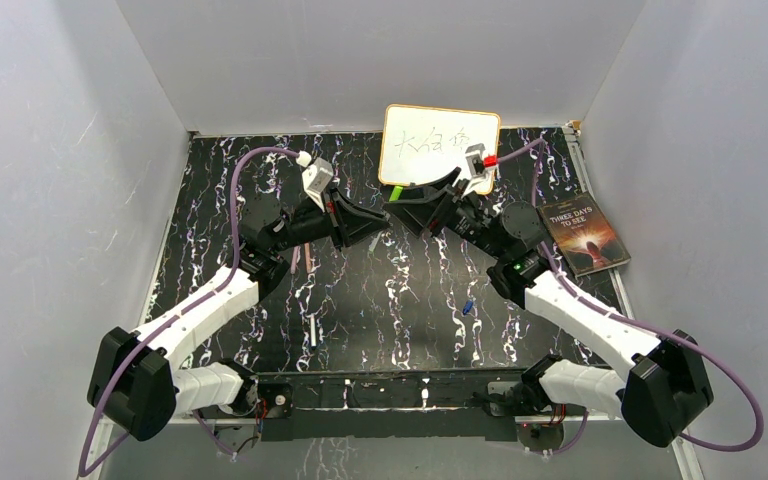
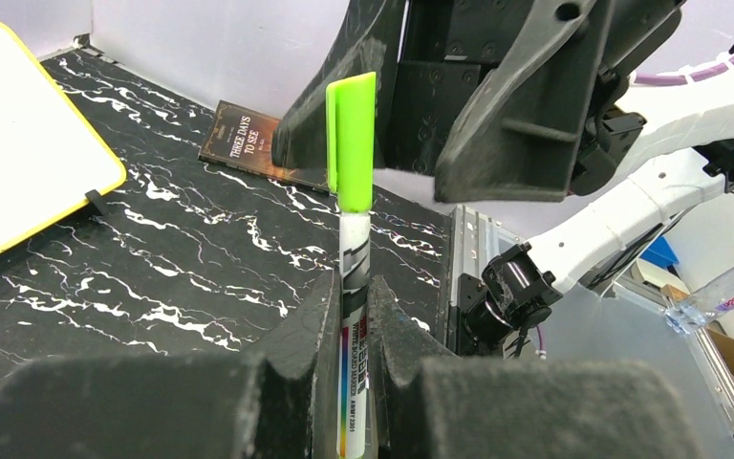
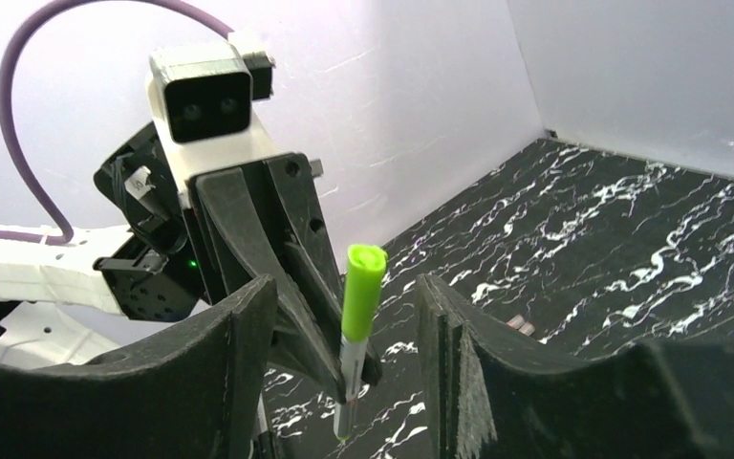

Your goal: Insert the pens into the pen caps

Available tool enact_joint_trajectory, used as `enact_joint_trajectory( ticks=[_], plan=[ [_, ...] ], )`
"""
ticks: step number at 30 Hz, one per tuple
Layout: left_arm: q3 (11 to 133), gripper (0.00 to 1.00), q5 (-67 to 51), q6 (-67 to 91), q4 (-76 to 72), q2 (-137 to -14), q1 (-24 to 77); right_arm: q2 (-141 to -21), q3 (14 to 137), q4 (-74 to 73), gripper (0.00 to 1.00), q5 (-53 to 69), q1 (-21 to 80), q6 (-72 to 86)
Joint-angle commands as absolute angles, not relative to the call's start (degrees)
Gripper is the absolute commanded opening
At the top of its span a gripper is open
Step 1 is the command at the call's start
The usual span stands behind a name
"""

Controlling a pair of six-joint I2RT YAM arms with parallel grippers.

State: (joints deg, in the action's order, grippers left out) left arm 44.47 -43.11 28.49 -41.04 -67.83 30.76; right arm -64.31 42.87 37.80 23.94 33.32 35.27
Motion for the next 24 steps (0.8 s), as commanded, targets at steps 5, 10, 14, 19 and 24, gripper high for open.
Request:
enact_joint_trajectory(
  ticks=[5, 10, 14, 19, 24],
  plan=[
    [46.42, 0.00, -46.33, 26.57, -41.04, -66.67, 30.62, -64.46, 48.34, 37.34, 0.52, 23.97, 33.31, 32.96],
    [46.64, 0.00, -46.68, 25.66, -39.75, -65.62, 30.63, -66.06, 49.46, 37.22, 0.45, 24.23, 33.31, 33.34],
    [46.85, 0.00, -46.11, 24.85, -38.75, -64.91, 30.63, -66.84, 49.57, 37.70, 0.36, 24.99, 33.30, 34.26],
    [46.64, 0.00, -45.08, 24.84, -39.24, -64.67, 30.65, -66.92, 48.69, 38.20, 0.24, 25.52, 33.31, 35.26],
    [46.57, 0.00, -44.07, 25.85, -41.13, -64.81, 30.66, -66.87, 47.59, 39.08, 0.00, 25.86, 33.31, 36.47]
  ],
)
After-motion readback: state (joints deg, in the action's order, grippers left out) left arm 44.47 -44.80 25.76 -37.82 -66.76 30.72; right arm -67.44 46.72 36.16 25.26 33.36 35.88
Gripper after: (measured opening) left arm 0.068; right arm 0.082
